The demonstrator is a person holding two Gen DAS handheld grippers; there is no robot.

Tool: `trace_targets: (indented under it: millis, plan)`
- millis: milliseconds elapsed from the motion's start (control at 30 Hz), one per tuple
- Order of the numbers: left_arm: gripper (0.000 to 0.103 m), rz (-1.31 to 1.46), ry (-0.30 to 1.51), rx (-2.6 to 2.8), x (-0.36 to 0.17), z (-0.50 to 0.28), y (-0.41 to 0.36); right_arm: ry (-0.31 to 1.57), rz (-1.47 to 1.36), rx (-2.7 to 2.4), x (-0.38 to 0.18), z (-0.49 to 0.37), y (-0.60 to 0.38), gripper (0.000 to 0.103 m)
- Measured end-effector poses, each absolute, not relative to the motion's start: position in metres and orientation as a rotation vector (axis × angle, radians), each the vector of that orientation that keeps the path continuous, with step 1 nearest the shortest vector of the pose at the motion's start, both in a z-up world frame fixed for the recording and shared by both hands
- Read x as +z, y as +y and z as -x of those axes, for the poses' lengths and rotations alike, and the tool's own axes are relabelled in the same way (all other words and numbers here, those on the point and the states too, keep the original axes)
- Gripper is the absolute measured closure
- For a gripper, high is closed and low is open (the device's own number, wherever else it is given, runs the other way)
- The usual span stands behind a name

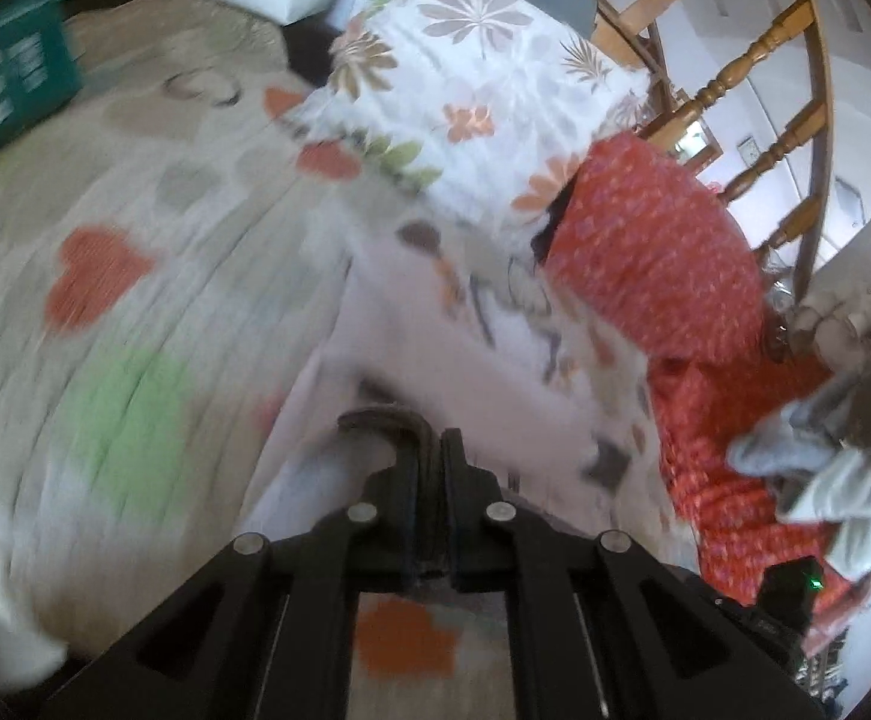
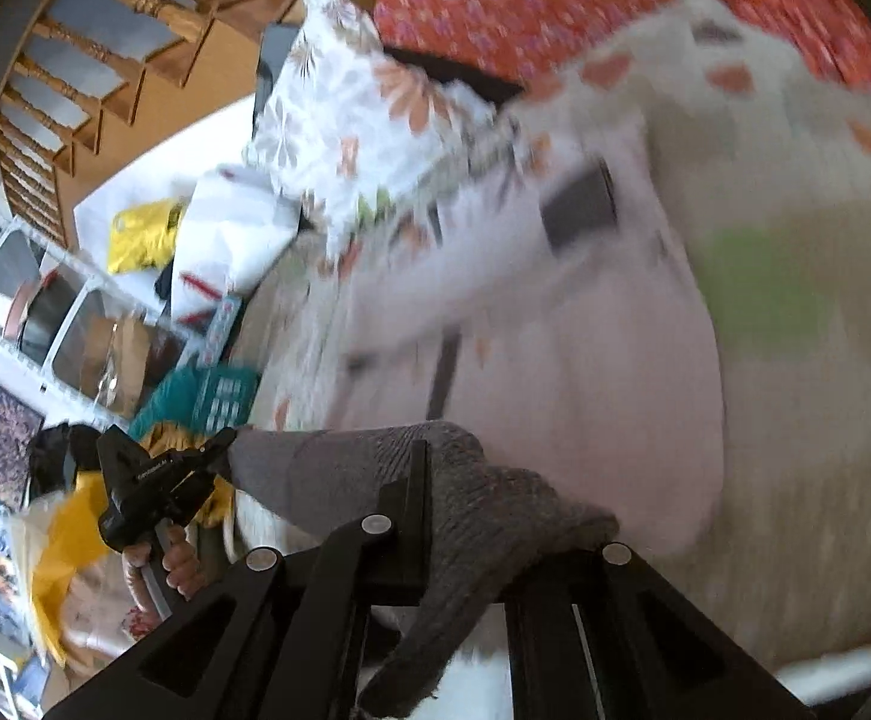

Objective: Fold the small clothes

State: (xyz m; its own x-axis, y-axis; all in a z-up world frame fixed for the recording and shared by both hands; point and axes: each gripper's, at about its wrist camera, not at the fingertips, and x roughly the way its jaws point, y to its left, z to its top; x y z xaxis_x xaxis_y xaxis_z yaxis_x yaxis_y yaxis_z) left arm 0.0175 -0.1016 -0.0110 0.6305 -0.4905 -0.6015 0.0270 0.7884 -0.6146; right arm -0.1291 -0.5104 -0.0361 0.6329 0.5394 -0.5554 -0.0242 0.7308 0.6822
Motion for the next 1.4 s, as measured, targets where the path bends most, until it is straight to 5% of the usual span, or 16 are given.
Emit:
trace_targets:
  millis: [233,667,700,800,833,900,933,1400]
  plan:
    - [0.097,0.55,0.905,-0.233,-0.032,-0.143,-0.146,0.868,-0.684,0.227,-0.041,0.0,-0.525,0.098]
    - [0.096,0.539,0.968,-0.159,-0.07,-0.239,-0.172,0.904,-0.891,0.171,-0.105,-0.131,-0.568,0.097]
    - [0.091,0.551,0.957,-0.148,-0.068,-0.24,-0.169,0.904,-0.9,0.179,-0.109,-0.138,-0.569,0.097]
    - [0.044,0.611,0.905,-0.148,-0.054,-0.238,-0.157,0.897,-0.899,0.187,-0.114,-0.153,-0.571,0.09]
    - [0.037,0.627,0.883,-0.135,-0.05,-0.236,-0.153,0.892,-0.891,0.186,-0.113,-0.155,-0.572,0.086]
    - [0.037,0.649,0.857,-0.119,-0.042,-0.231,-0.145,0.869,-0.88,0.174,-0.11,-0.157,-0.574,0.054]
    - [0.037,0.652,0.86,-0.121,-0.04,-0.23,-0.144,0.855,-0.879,0.163,-0.107,-0.156,-0.576,0.048]
    - [0.037,0.264,1.01,-0.103,-0.066,-0.179,-0.153,0.846,-0.705,0.083,-0.076,-0.108,-0.593,0.046]
